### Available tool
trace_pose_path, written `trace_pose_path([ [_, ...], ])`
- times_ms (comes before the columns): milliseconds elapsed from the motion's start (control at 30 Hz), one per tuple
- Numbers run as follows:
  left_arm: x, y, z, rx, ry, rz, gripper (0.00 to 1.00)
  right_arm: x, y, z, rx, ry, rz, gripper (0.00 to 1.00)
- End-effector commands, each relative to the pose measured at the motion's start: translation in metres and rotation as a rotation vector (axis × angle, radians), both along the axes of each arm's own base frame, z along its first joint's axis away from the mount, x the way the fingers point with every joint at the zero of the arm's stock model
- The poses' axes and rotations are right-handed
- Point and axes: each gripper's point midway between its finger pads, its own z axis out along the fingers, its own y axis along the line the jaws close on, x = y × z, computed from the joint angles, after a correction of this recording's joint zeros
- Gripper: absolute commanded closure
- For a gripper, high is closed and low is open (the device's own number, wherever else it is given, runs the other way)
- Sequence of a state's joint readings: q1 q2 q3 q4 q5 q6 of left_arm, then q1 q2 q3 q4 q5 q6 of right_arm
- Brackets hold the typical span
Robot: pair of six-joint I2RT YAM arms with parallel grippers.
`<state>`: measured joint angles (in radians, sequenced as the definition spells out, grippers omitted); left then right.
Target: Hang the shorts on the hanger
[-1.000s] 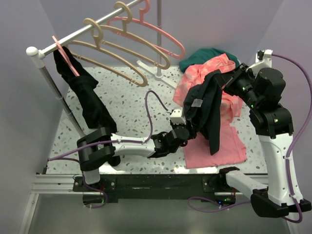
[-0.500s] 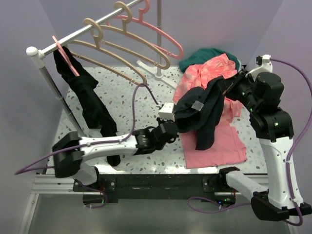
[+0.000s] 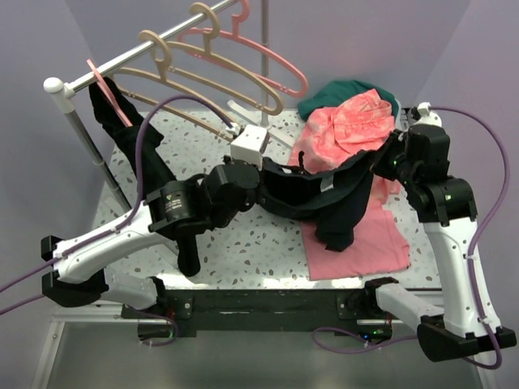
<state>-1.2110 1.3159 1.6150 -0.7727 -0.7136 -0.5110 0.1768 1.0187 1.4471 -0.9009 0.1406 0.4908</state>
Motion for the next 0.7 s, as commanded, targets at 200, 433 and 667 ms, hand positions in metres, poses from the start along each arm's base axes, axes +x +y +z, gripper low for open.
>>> trace_pose_path([
  [200,0.003,0.008,0.051,0.126,-0.036,-0.028,1.00,0.002,-0.004,0.050,-0.040,-0.052,0.009,0.91],
  [433,-0.006,-0.008,-0.057,0.176,0.097,-0.095,1.00,-0.003,0.000,-0.064,-0.044,0.150,0.022,0.84],
  [667,-0.018,-0.021,-0.191,0.233,0.269,-0.132,1.00,-0.011,0.023,-0.158,0.034,0.312,0.105,0.51],
])
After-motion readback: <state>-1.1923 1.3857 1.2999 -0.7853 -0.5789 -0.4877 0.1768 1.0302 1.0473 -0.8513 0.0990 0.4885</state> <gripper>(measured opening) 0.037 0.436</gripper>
